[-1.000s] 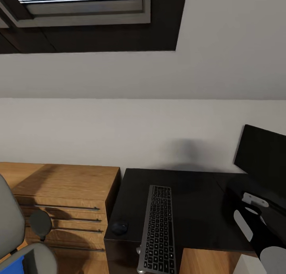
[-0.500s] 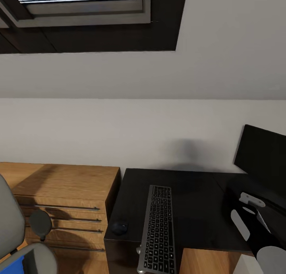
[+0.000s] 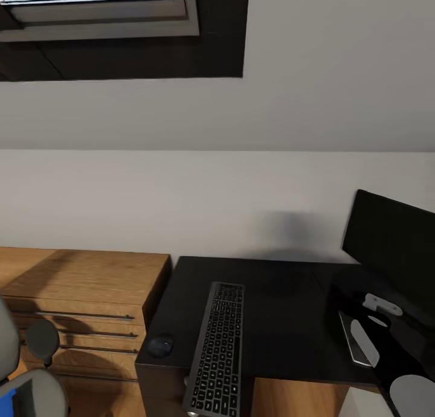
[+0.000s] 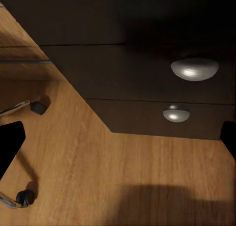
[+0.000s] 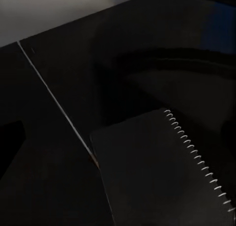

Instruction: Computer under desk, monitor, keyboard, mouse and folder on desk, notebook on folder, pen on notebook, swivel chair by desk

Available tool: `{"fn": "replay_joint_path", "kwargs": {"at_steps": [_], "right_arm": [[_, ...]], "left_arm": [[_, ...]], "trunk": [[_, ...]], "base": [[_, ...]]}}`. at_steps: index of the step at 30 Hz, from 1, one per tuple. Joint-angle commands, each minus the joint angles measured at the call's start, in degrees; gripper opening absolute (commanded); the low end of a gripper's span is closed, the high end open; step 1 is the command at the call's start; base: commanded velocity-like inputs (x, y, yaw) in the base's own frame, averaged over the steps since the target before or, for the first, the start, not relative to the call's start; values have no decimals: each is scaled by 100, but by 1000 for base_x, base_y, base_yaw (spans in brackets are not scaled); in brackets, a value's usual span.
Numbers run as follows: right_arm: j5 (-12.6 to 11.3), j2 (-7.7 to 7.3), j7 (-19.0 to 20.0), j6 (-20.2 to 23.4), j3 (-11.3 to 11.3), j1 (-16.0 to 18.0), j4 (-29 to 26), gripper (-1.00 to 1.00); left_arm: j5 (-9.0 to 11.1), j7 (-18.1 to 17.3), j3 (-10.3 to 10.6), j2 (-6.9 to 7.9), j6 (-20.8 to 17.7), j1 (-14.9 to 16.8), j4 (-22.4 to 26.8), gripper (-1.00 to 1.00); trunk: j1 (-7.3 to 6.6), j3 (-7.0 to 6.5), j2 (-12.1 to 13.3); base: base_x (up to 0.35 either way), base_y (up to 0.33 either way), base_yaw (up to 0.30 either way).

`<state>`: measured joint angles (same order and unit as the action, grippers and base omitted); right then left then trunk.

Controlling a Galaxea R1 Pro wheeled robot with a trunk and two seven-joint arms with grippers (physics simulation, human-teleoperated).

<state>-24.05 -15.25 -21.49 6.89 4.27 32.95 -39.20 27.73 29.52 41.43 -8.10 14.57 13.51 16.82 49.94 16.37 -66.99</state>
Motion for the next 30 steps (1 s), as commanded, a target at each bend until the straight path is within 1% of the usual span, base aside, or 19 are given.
{"fn": "replay_joint_path", "kwargs": {"at_steps": [1, 2, 4, 6, 7, 10, 11, 13, 15, 16, 17, 18, 23, 24, 28, 29, 30], "right_arm": [[-23, -5, -18, 23, -7, 1, -9, 100], [-4, -37, -9, 14, -14, 1, 254, 100], [3, -51, -7, 0, -11, 1, 375, 100], [8, -100, -6, -72, -8, 3, 532, 100], [12, -153, -5, -161, -7, 6, 619, 100], [23, -229, -4, -345, -9, 9, 771, 100], [36, -275, -4, -483, -10, 19, 893, 100], [64, -317, -4, -621, -11, 51, 1034, 100], [224, -391, -4, -890, -17, 164, 1392, 100], [438, -445, 9, -1093, -20, 238, 1676, 100], [503, -466, 20, -1151, -21, 255, 1765, 100], [596, -510, 78, -1244, -20, 284, 1923, 100], [704, -578, 389, -1339, -16, 318, 2176, 100], [725, -590, 504, -1344, -15, 325, 2230, 100], [753, -599, 647, -1330, -9, 332, 2304, 100], [759, -600, 675, -1327, -8, 333, 2319, 100], [765, -598, 704, -1320, -7, 334, 2333, 100]], "left_arm": [[57, 31, 49, 1, 32, 7, -4, 100], [59, 35, 36, 13, 34, 8, -56, 100], [59, 36, 34, 17, 45, 8, -145, 100], [58, 35, 33, 22, 122, 7, -302, 100], [57, 35, 31, 26, 226, 7, -384, 100], [57, 36, 31, 31, 415, 7, -472, 100], [57, 36, 34, 31, 533, 9, -546, 100], [54, 36, 40, 28, 633, 8, -643, 100], [51, 35, 45, 17, 778, 6, -858, 100], [49, 33, 47, 17, 904, 7, -1025, 100], [49, 32, 47, 17, 965, 6, -1077, 100], [49, 30, 48, 19, 1120, 6, -1172, 100], [48, 28, 49, 20, 1604, 7, -1367, 100], [48, 28, 49, 19, 1762, 7, -1421, 100], [48, 28, 49, 25, 2035, -24, -1484, 100], [48, 28, 49, 26, 2148, -53, -1495, 100], [48, 28, 49, 26, 2361, -83, -1505, 100]], "trunk": [[0, 8, -5], [0, 8, -5], [0, 8, -5], [0, 8, -5], [0, 8, -5], [0, 8, -5], [0, 8, -5], [0, 8, -5], [0, 8, -5], [0, 8, -5], [0, 8, -5], [0, 8, -5], [0, 8, -5], [0, 8, -5], [0, 8, -5], [0, 8, -5], [0, 8, -5]], "base": [[0, -122, 0], [0, -20, 0], [0, -15, 0], [0, -8, 0], [0, -4, 0], [0, -3, 0], [0, -1, 0], [0, -1, 0], [0, 0, 0], [0, 0, 0], [0, 0, 0], [0, 0, 0], [0, 0, 0], [0, 0, 0], [0, 0, 0], [0, 0, 0], [0, 0, 0]]}}
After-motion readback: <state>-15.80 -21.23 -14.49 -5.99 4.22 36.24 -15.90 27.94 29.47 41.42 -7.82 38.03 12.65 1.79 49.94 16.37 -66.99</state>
